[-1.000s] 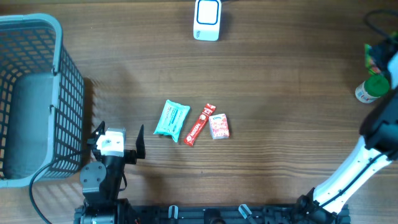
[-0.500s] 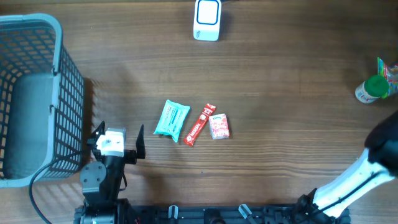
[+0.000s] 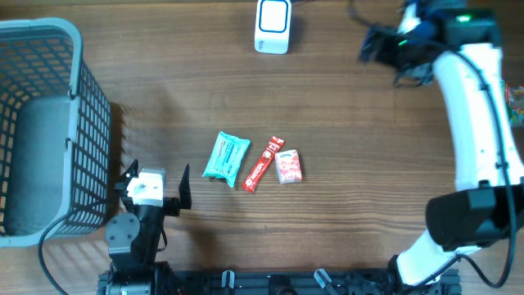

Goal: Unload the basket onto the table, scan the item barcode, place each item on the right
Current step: 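Reach the right gripper to the Kleenex pack and grasp it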

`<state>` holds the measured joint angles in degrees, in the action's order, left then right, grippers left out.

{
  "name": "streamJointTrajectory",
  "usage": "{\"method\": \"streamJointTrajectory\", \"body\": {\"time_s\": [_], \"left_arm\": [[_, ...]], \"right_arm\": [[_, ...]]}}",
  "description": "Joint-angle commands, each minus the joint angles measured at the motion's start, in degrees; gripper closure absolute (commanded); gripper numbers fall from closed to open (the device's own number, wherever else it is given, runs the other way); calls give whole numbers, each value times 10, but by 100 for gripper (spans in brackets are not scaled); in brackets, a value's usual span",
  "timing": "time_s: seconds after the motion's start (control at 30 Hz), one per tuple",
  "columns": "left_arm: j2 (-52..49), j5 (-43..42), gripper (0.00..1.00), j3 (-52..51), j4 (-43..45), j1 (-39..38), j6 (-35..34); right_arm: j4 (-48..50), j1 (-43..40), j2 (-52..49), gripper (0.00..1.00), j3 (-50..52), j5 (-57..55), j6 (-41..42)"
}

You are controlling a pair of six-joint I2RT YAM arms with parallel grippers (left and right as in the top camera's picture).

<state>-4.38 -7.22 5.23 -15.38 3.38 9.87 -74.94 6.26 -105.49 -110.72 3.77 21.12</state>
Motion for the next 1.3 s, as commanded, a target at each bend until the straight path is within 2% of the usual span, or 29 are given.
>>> {"method": "streamJointTrajectory", "body": {"time_s": [0.0, 0.13, 0.17, 0.2, 0.33, 0.37, 0.47, 0.53, 0.77, 1.0, 1.07, 1.1, 1.17, 1.2, 1.27], "left_arm": [[5, -7, 0, -4, 1, -3, 9], [5, -7, 0, -4, 1, -3, 9], [5, -7, 0, -4, 1, -3, 9], [5, -7, 0, -4, 1, -3, 9], [5, -7, 0, -4, 1, -3, 9], [5, -7, 0, -4, 1, -3, 9], [5, -7, 0, -4, 1, -3, 9], [5, -7, 0, -4, 1, -3, 9], [5, -7, 0, -4, 1, -3, 9], [5, -7, 0, -4, 1, -3, 9], [5, -7, 0, -4, 1, -3, 9], [5, -7, 0, -4, 1, -3, 9], [5, -7, 0, -4, 1, -3, 9], [5, -7, 0, -4, 1, -3, 9], [5, -7, 0, -4, 1, -3, 9]], "right_arm": [[-78, 64, -2, 0, 0, 48, 81], [-123, 149, -2, 0, 55, 54, 241], [-123, 165, -2, 1, 80, 60, 299], [-111, 184, -2, 1, 117, 83, 393], [31, 224, -2, 0, 252, 144, 557], [96, 228, -2, 0, 311, 178, 600], [227, 228, -3, 0, 398, 203, 676], [271, 230, -4, 0, 421, 203, 711], [319, 254, -55, 0, 428, 200, 765], [314, 258, -86, 1, 428, 155, 695], [313, 258, -86, 6, 426, 156, 662], [312, 258, -86, 12, 423, 156, 633], [300, 258, -86, 32, 418, 155, 587], [297, 258, -86, 38, 415, 155, 564], [297, 257, -82, 41, 411, 150, 505]]}}
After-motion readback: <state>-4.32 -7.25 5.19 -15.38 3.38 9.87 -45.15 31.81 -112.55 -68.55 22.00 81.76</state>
